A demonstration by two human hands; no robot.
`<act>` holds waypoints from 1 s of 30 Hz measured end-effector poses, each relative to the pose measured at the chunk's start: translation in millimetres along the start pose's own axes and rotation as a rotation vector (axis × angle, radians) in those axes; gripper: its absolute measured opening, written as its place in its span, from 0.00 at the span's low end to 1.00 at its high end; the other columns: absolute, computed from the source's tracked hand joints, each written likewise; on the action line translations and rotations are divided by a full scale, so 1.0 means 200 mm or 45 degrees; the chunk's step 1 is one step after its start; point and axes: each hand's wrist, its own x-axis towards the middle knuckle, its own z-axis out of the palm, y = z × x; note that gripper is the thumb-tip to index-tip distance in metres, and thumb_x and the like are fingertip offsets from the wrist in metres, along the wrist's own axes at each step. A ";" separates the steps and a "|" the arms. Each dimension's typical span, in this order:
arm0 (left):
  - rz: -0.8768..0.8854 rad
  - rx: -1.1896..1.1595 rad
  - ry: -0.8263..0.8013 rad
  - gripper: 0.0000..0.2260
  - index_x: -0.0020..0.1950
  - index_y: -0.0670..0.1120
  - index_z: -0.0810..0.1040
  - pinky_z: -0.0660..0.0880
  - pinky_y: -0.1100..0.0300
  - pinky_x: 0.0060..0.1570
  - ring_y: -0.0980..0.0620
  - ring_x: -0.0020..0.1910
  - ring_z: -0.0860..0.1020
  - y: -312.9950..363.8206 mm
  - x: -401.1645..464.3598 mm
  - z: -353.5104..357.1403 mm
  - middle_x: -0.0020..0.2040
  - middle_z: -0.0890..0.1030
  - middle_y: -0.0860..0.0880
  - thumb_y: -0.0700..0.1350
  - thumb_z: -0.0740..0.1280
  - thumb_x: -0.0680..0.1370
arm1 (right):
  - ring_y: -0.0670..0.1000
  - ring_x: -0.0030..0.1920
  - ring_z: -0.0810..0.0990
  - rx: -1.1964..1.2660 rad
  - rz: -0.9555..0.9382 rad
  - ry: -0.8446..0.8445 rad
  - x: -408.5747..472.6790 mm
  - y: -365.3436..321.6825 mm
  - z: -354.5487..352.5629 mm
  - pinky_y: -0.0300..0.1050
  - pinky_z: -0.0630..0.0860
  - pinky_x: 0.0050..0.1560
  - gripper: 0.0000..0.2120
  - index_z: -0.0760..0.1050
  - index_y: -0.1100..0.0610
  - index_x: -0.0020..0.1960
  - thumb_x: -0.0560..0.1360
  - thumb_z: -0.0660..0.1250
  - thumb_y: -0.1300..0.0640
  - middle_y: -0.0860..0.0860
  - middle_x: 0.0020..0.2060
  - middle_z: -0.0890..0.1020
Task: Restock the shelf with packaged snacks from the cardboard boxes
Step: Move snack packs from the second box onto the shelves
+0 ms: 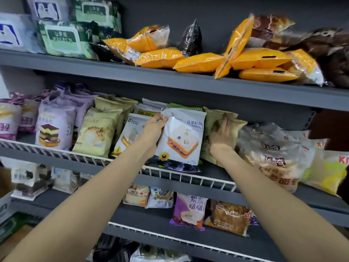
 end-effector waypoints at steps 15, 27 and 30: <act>0.384 1.452 0.010 0.24 0.71 0.45 0.62 0.69 0.49 0.59 0.41 0.66 0.68 -0.14 0.07 0.29 0.67 0.70 0.42 0.43 0.64 0.77 | 0.61 0.66 0.71 0.886 0.022 0.014 -0.03 0.13 -0.43 0.50 0.70 0.60 0.41 0.47 0.55 0.76 0.74 0.70 0.59 0.59 0.67 0.71; 0.560 2.341 -0.234 0.40 0.77 0.55 0.44 0.47 0.41 0.73 0.43 0.77 0.41 -0.31 0.09 0.16 0.78 0.40 0.45 0.55 0.68 0.74 | 0.63 0.59 0.74 -0.463 -0.304 0.260 -0.03 0.10 -0.14 0.59 0.69 0.64 0.38 0.71 0.62 0.61 0.56 0.81 0.54 0.64 0.58 0.73; 0.584 2.319 -0.262 0.41 0.77 0.55 0.44 0.47 0.45 0.74 0.43 0.77 0.41 -0.32 0.09 0.14 0.78 0.41 0.45 0.54 0.69 0.73 | 0.61 0.69 0.62 -0.689 -0.533 0.022 -0.02 0.12 -0.13 0.61 0.48 0.73 0.40 0.56 0.56 0.73 0.68 0.74 0.55 0.60 0.66 0.65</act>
